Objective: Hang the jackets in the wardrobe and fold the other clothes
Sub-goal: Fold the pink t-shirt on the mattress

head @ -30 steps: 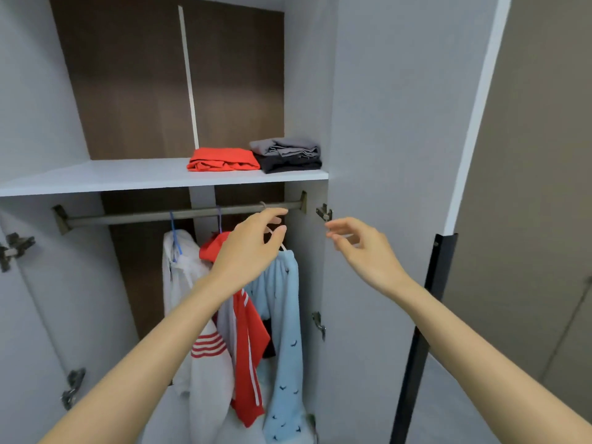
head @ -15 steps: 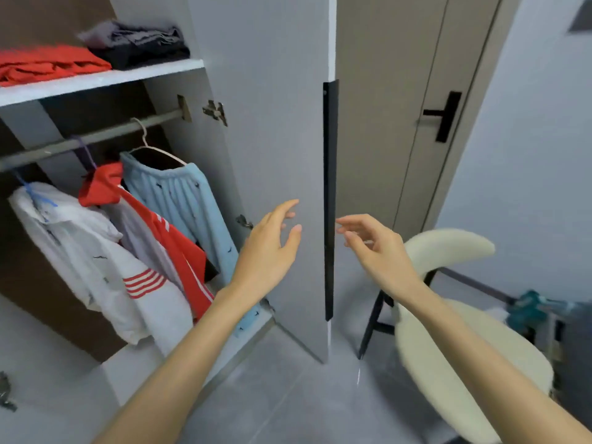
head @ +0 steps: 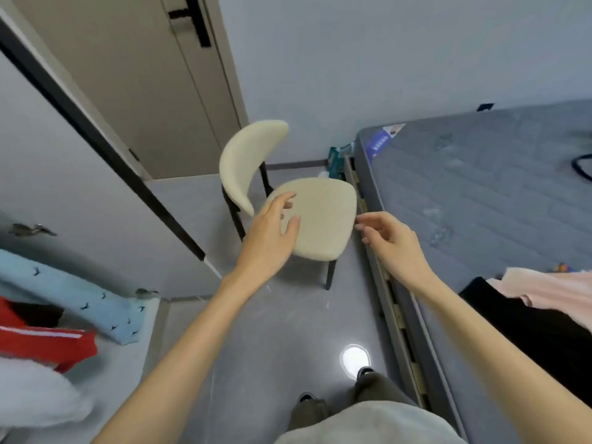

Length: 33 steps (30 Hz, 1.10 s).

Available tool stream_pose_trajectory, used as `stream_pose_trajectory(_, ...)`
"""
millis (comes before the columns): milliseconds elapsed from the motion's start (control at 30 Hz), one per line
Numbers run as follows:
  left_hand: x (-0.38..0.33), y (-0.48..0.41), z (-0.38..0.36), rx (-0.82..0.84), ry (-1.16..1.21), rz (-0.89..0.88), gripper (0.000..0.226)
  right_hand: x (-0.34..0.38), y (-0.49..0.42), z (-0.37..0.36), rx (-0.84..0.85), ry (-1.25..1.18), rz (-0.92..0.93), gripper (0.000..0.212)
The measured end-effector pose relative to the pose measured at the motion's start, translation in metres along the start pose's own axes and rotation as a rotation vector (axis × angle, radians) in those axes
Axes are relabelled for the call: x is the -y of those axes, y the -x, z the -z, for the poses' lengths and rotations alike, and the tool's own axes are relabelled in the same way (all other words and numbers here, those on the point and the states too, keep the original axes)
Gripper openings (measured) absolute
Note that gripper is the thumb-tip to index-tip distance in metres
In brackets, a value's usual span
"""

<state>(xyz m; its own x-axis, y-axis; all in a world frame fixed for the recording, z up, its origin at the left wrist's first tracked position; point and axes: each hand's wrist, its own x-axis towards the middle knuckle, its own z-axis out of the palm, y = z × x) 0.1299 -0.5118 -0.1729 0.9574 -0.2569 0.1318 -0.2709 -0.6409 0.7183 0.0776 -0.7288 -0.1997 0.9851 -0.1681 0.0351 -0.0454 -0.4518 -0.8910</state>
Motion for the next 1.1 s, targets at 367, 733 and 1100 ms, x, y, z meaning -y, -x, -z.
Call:
stream_pose_trajectory(367, -0.129, -0.015, -0.224, 0.493, 0.002, -0.218, 0.039, -0.148, 0.125, 0.161, -0.422, -0.061, -0.427, 0.021)
stream_pose_trajectory(733, -0.223, -0.003, -0.432, 0.865, -0.082, -0.261, 0.041, -0.292, 0.208, 0.280, -0.527, 0.025, -0.764, 0.025)
stream_pose_trajectory(1100, -0.212, -0.029, -0.604, 1.011, -0.132, -0.284, 0.048, -0.423, 0.185, 0.331, -0.507, 0.245, -1.003, 0.039)
